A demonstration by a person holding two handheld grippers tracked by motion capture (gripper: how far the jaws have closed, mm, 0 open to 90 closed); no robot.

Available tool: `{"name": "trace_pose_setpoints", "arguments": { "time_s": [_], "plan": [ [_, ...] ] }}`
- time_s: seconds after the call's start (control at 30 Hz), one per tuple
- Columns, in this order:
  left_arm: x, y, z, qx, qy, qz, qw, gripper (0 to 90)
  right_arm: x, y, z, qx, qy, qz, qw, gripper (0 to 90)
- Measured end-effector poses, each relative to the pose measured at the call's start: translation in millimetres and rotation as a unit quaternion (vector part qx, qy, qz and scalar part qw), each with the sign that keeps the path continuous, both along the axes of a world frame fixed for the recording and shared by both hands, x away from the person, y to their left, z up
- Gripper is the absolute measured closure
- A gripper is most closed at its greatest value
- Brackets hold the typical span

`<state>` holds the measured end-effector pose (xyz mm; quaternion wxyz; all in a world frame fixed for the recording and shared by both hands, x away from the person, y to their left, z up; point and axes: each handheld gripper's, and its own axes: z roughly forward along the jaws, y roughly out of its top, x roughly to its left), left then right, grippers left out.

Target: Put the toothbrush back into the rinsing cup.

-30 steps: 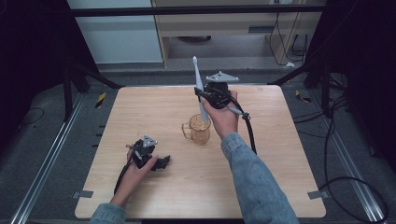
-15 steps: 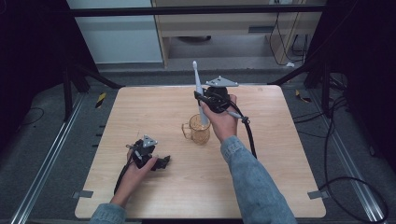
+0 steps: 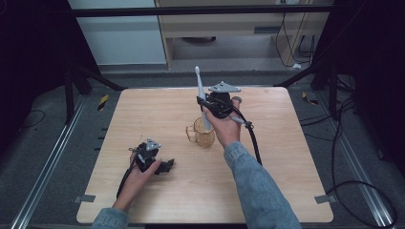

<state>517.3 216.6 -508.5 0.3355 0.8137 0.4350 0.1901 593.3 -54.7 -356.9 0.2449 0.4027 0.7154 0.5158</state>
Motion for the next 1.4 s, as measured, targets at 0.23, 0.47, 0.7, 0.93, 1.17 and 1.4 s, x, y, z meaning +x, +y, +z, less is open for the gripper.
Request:
{"name": "trace_pose_setpoints", "arguments": {
  "time_s": [0.23, 0.47, 0.7, 0.93, 1.17, 1.4],
  "plan": [
    [0.0, 0.0, 0.0, 0.0, 0.0, 0.0, 1.0, 0.0, 2.8, 1.4, -9.5, -0.003, 0.01, -0.001, 1.0, 67.0],
    [0.0, 0.0, 0.0, 0.0, 0.0, 0.0, 1.0, 0.0, 4.6, 6.5, -17.9, -0.004, 0.015, 0.003, 0.9999, 67.0],
    [0.0, 0.2, 0.0, 0.0, 0.0, -0.001, 1.0, 0.0, 3.6, 9.1, -25.4, -0.009, 0.022, 0.004, 0.9997, 67.0],
    [0.0, 0.3, 0.0, 0.0, 0.0, -0.001, 1.0, 0.0, 1.7, 6.6, -32.6, -0.01, 0.028, 0.002, 0.9996, 66.9],
    [0.0, 0.2, 0.0, 0.0, 0.0, -0.001, 1.0, 0.0, 2.4, 9.1, -38.4, -0.022, 0.035, 0.001, 0.9992, 66.9],
    [0.0, 0.3, 0.0, 0.0, 0.0, -0.001, 1.0, 0.0, 1.2, 7.8, -46.8, -0.024, 0.043, -0.002, 0.9988, 67.0]
  ]
}}
